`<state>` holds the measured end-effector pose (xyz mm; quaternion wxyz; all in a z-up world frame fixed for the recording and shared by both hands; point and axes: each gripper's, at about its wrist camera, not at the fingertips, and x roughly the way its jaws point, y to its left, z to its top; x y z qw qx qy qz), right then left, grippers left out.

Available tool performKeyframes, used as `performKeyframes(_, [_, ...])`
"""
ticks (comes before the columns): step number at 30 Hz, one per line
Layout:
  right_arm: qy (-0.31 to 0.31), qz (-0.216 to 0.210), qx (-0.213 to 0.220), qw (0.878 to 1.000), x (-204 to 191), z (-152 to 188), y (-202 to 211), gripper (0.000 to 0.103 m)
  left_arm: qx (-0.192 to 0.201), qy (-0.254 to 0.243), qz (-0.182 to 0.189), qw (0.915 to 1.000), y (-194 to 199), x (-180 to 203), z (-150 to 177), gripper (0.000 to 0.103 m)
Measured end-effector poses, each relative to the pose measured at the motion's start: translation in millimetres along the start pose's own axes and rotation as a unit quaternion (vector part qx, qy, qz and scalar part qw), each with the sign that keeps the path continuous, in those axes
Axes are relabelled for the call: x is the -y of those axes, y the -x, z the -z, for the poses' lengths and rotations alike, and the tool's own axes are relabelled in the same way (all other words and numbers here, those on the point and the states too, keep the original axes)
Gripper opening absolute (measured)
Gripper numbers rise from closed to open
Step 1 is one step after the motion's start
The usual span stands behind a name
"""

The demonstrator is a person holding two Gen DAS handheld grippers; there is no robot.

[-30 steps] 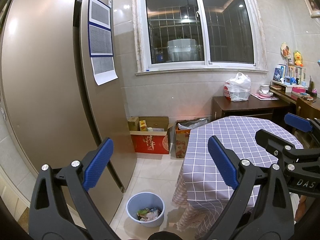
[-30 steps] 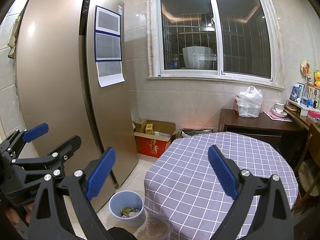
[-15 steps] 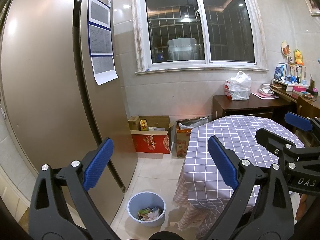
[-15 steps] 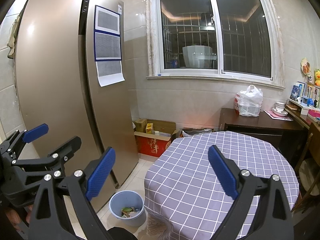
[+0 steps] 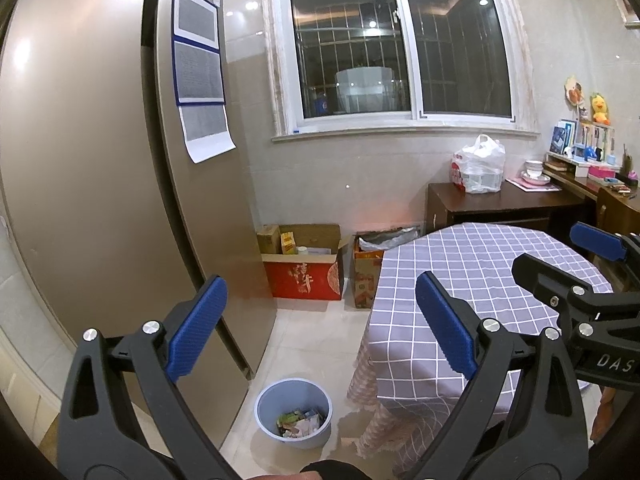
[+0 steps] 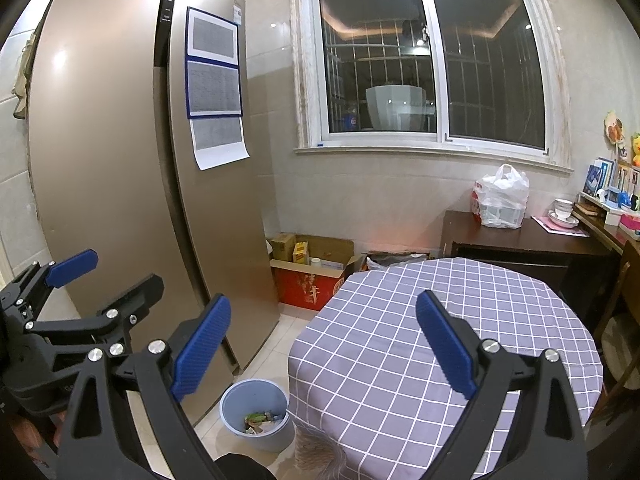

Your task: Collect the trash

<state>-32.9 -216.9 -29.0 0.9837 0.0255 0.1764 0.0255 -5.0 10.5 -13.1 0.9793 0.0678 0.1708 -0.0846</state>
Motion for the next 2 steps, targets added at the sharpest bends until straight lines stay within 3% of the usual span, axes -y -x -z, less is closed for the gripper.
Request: performKeyframes(2, [-0.002, 0.001, -0.005, 1.0, 3.4, 0.3, -5.2, 0.092, -0.008, -0.003, 0.002, 1.0, -6.4, 2.2, -0.9, 0.093])
